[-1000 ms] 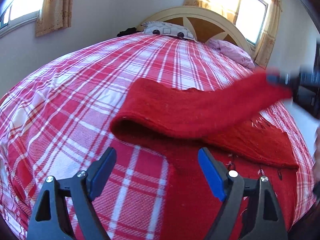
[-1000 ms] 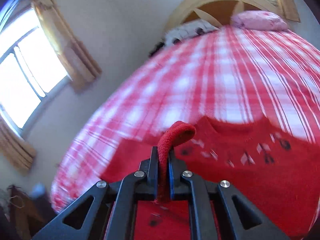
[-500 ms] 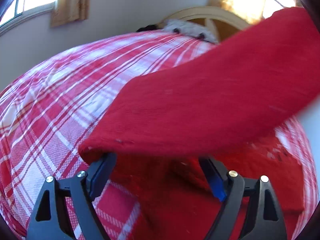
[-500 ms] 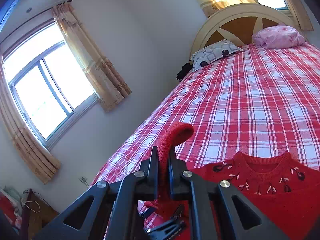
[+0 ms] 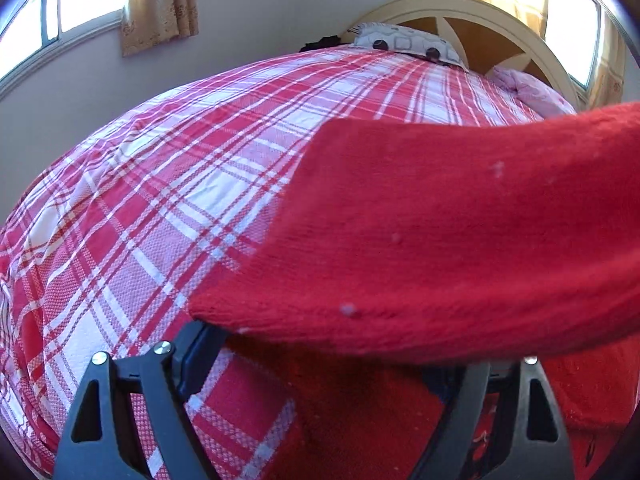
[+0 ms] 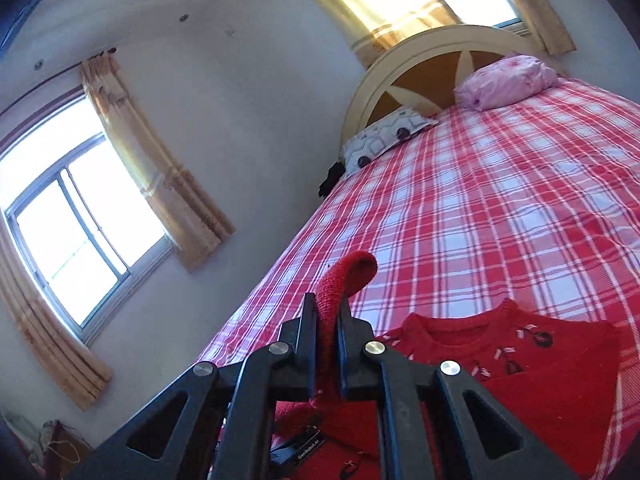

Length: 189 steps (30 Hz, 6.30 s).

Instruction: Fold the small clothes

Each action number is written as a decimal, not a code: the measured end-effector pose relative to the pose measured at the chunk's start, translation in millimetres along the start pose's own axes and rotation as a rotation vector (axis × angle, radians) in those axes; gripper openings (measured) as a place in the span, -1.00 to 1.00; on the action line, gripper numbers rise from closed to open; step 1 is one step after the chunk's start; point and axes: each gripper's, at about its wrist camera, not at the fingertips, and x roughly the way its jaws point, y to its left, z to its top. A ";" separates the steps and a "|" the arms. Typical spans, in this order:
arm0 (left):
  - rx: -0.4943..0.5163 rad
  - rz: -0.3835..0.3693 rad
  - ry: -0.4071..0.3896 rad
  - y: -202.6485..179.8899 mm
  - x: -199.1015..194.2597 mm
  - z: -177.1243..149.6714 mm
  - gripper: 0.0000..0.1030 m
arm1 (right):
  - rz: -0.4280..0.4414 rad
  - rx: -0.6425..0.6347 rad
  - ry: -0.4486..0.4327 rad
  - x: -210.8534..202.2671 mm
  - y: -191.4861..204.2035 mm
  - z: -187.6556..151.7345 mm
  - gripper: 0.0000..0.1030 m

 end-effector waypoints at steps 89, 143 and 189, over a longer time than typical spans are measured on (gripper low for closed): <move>0.027 0.054 0.074 10.4 54.9 57.1 0.84 | -0.422 0.118 0.144 -48.6 -225.0 -74.6 -0.58; 0.050 0.004 -0.028 72.9 -10.9 28.5 0.95 | 0.069 -0.137 0.522 168.1 7.1 -182.8 -0.81; 0.148 -0.205 0.002 81.7 -66.2 -52.7 1.00 | -0.330 -0.057 -0.006 -198.9 -115.7 -134.5 0.47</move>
